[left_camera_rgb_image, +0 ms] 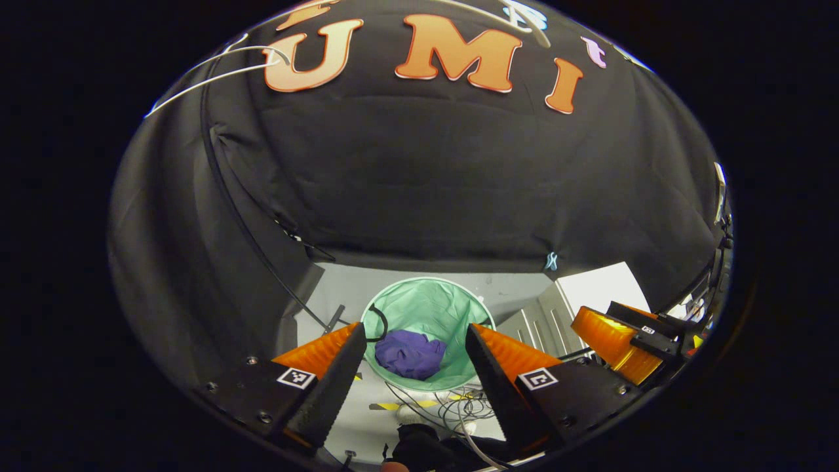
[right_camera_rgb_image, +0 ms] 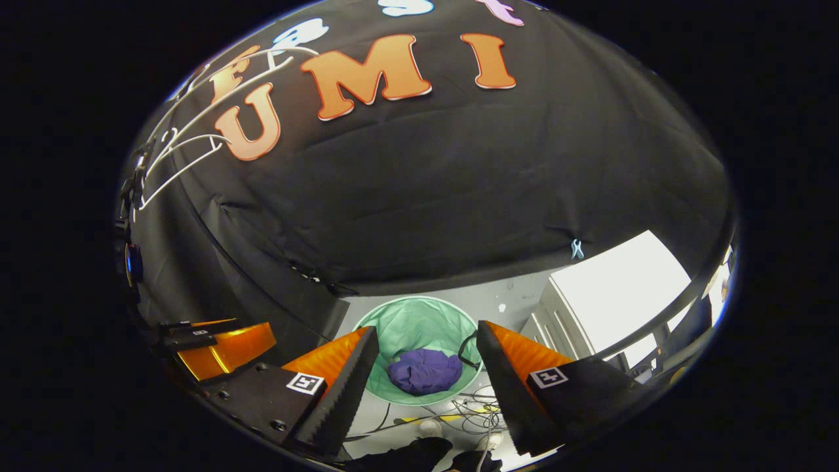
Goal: Grasp the clothes on the hanger with both hands and then place them into the laundry hamper below.
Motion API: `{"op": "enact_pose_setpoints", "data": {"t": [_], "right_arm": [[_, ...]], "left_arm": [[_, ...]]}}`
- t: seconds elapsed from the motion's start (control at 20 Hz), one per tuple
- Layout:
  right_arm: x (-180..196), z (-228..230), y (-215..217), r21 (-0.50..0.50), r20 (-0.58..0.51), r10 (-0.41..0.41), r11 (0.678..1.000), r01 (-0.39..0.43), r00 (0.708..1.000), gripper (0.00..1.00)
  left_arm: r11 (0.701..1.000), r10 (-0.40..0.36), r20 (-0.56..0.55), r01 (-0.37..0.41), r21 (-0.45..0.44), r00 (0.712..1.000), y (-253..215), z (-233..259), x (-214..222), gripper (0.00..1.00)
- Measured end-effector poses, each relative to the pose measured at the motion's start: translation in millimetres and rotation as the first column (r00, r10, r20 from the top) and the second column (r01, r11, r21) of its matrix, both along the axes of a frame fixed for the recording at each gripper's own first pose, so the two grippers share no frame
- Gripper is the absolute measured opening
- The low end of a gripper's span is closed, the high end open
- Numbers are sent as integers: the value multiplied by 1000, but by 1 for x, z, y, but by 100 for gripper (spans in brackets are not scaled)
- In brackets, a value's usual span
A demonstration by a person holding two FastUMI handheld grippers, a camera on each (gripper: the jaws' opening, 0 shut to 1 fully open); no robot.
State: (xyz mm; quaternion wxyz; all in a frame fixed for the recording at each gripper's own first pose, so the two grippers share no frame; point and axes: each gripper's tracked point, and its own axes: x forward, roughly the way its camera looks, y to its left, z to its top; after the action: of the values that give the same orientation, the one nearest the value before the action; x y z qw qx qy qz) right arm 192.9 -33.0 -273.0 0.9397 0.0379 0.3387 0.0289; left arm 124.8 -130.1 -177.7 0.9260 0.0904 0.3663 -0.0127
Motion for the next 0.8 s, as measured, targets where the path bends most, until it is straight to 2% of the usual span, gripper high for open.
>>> {"op": "enact_pose_setpoints", "data": {"t": [0.3,0.45,0.65,0.8], "right_arm": [[-37,63,-17,-5,93,41,999,-41,995,98],[-49,95,-38,-53,163,51,998,-43,985,98],[-75,134,-49,-35,224,66,998,-59,972,98],[-87,169,-66,-47,283,68,997,-57,957,98]], "left_arm": [[1000,9,150,-8,-3,989,-32,57,-45,97],[1000,10,228,-10,0,974,-47,86,-67,97],[1000,10,303,-7,-10,953,-70,121,-93,97],[1000,-18,372,12,18,928,-87,145,-104,97]]}}
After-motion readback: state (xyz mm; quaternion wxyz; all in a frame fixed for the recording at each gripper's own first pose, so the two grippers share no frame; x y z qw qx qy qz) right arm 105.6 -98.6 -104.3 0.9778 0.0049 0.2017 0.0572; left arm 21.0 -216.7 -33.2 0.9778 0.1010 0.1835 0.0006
